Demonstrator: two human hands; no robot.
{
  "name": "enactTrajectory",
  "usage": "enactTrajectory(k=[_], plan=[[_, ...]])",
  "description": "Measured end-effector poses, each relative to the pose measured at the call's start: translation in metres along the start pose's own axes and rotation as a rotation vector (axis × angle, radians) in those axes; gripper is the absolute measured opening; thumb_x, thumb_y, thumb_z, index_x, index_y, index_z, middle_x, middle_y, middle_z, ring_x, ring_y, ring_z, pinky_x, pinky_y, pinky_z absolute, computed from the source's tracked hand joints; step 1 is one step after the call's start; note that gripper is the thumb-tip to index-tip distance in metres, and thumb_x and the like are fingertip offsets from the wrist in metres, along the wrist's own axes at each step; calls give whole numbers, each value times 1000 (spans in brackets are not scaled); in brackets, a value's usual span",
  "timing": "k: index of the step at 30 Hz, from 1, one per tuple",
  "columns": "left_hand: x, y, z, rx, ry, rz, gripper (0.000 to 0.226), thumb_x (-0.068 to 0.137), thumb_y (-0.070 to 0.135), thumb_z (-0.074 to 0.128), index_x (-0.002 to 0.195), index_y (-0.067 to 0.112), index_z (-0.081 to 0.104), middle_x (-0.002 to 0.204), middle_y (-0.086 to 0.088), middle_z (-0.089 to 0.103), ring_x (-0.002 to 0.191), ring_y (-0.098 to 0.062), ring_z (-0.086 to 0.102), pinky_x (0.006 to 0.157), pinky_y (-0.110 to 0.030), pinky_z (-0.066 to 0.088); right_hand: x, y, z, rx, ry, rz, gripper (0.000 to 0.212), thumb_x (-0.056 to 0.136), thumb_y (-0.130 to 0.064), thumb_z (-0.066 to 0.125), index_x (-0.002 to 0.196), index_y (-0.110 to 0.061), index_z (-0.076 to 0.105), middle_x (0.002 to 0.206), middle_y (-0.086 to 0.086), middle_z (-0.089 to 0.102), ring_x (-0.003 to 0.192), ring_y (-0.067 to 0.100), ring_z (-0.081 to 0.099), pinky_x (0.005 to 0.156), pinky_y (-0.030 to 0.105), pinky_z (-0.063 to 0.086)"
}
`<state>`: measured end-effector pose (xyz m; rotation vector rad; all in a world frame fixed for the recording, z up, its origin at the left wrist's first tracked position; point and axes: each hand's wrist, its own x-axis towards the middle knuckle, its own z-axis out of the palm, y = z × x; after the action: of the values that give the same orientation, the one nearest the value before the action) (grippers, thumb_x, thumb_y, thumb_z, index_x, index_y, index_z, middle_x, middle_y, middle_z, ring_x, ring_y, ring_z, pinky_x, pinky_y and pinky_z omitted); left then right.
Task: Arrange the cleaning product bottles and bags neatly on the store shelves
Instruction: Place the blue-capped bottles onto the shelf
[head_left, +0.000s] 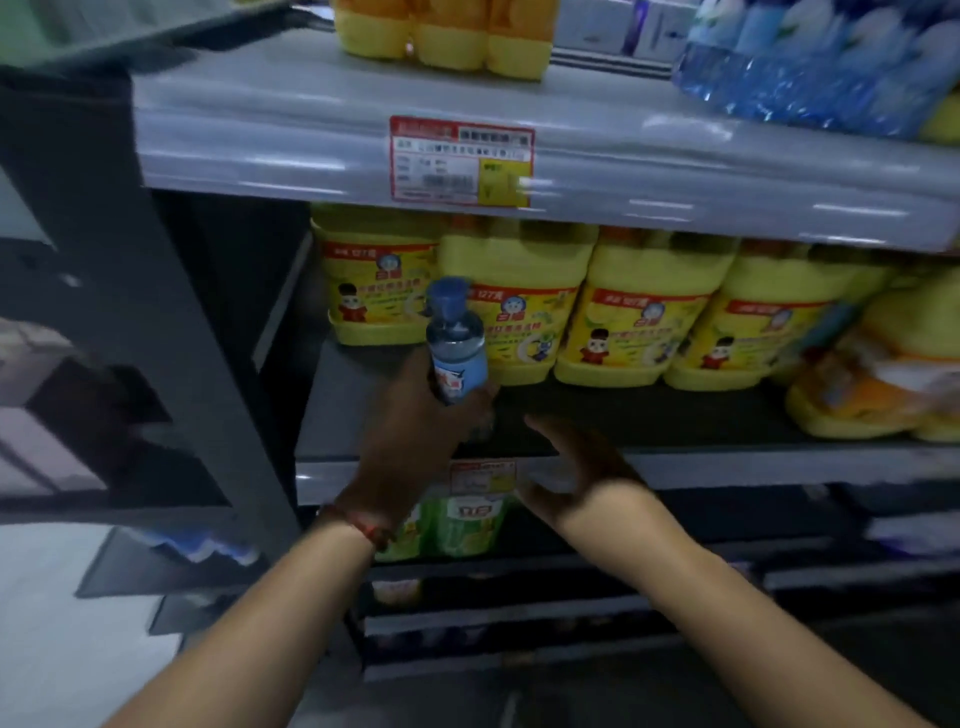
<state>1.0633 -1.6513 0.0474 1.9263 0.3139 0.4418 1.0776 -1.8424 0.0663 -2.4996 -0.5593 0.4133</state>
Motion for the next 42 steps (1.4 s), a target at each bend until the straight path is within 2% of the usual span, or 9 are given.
enactTrajectory(k=[3, 6, 9, 13, 17, 22, 28, 33, 42], plan=[[-26, 16, -1, -178, -105, -48, 35, 80, 25, 85, 100, 33, 57, 88, 19, 67, 75, 15, 63, 66, -8, 48, -20, -19, 12, 255, 108, -17, 57, 89, -36, 73, 141, -41, 50, 139, -19, 57, 126, 2, 54, 104, 34, 48], [-54, 24, 7, -353, -219, -166, 49, 68, 36, 91, 106, 30, 60, 92, 7, 75, 85, -6, 73, 77, -31, 60, -45, -29, 19, 459, 159, 87, 38, 83, -28, 79, 117, -35, 63, 105, -16, 74, 96, -2, 69, 87, 31, 58], [-81, 28, 17, -284, -346, -176, 43, 77, 44, 84, 111, 26, 64, 87, 10, 76, 76, 2, 72, 66, -15, 53, -78, -22, 21, 543, 188, 184, 31, 82, -22, 78, 108, -32, 66, 99, -11, 75, 90, 6, 72, 81, 33, 58], [-105, 28, 40, -553, -395, -307, 34, 91, 39, 69, 110, 11, 70, 101, -4, 78, 95, -17, 73, 88, -40, 57, -124, -2, 26, 781, 161, 258, 37, 72, -22, 78, 108, -28, 70, 95, -5, 76, 83, 9, 70, 77, 28, 56], [-135, 34, 71, -816, -509, -695, 67, 83, 53, 58, 120, -2, 65, 114, -17, 74, 96, -26, 70, 103, -53, 49, -167, 23, 32, 971, 124, 379, 37, 66, -30, 73, 103, -23, 74, 90, 0, 77, 78, 6, 67, 67, 17, 52], [-179, 53, 121, -894, -669, -829, 44, 98, 36, 46, 121, 1, 57, 116, -25, 70, 93, -32, 68, 90, -48, 53, -223, 69, 25, 1211, 145, 460, 26, 67, -31, 74, 90, -18, 78, 85, 5, 73, 77, 16, 66, 64, 23, 50], [-237, 94, 196, -678, -905, -634, 42, 80, 28, 58, 116, 6, 62, 122, -26, 68, 105, -39, 60, 107, -62, 40, -308, 138, 4, 1432, 255, 500, 40, 57, -34, 80, 93, -15, 79, 95, 14, 75, 79, 22, 68, 66, 29, 52], [-283, 124, 263, -509, -1054, -398, 40, 88, 31, 60, 118, 6, 64, 104, -16, 67, 84, -26, 61, 70, -34, 50, -368, 190, -10, 1407, 325, 537, 37, 73, -30, 72, 107, -16, 72, 91, 3, 70, 85, 18, 65, 71, 29, 51], [-359, 195, 360, -251, -1260, 72, 23, 87, 14, 77, 106, 25, 73, 98, -1, 77, 88, -8, 72, 83, -27, 58, -442, 255, -29, 1394, 545, 629, 43, 68, -27, 71, 109, -19, 66, 88, -5, 73, 86, 7, 70, 74, 22, 55]])
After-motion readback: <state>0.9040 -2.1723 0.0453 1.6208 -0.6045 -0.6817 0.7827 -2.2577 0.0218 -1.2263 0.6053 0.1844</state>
